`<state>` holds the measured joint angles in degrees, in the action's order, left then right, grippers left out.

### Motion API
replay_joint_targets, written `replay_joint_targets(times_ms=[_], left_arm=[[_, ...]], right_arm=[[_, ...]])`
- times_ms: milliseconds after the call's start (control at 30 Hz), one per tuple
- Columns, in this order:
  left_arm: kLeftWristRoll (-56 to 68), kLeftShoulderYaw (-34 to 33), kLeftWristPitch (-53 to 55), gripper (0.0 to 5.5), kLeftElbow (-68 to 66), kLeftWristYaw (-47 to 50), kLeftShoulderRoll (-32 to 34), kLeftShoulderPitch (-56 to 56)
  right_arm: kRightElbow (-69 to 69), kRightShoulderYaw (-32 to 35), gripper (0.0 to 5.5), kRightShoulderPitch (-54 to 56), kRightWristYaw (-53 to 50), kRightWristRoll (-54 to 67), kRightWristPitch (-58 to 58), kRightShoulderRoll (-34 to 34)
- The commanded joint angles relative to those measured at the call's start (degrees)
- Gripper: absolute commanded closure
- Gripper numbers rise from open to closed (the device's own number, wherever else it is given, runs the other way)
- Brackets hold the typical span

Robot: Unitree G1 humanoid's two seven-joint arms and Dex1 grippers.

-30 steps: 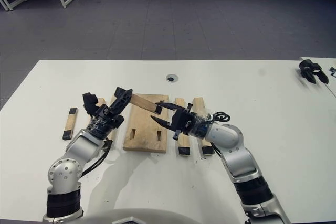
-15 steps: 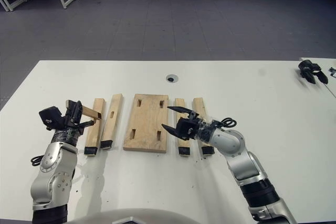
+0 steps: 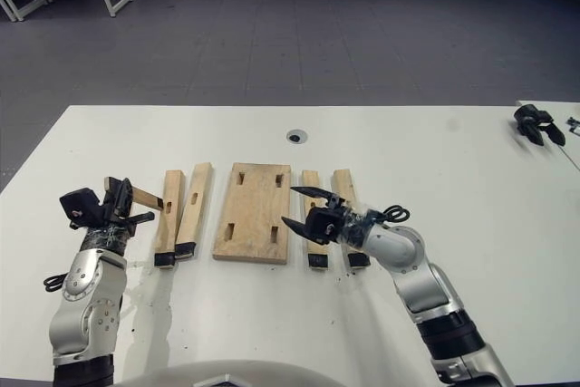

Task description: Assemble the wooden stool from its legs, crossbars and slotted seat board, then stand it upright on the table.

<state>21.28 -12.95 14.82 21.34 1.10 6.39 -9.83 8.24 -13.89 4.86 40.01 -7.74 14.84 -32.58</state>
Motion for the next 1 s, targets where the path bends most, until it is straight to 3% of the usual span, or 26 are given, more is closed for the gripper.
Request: replay_joint_targets(times_ms=[33, 233, 733, 900, 1000], left_arm=[[-2.14, -1.13, -0.71, 5.08, 3.43, 1.48, 0.69, 2.26], [-3.23, 1.99, 4.38, 5.08, 8.03, 3.50, -1.52, 2.44], [-5.63, 5.20, 6.78, 5.08, 3.29, 2.46, -4.43, -1.30], [-7.83, 4.79, 11.54, 5.08, 2.85, 3.12, -2.17, -2.29], [-7.82, 4.51, 20.33, 5.08, 3.77, 2.66, 1.51, 0.49]], right_arm=[[0.42, -0.03, 2.37, -0.44, 0.08, -0.70, 0.01, -0.77], [0.47, 0.00, 2.37, -0.62, 0.07, -0.91, -0.11, -0.88], [0.77, -0.14, 2.37, -0.24, -0.14, -1.83, -0.39, -0.41], [1.06, -0.02, 2.37, -0.57, -0.24, -1.66, -0.70, -0.30], [1.43, -0.12, 2.37, -0.85, -0.60, -1.94, -0.95, -0.05]])
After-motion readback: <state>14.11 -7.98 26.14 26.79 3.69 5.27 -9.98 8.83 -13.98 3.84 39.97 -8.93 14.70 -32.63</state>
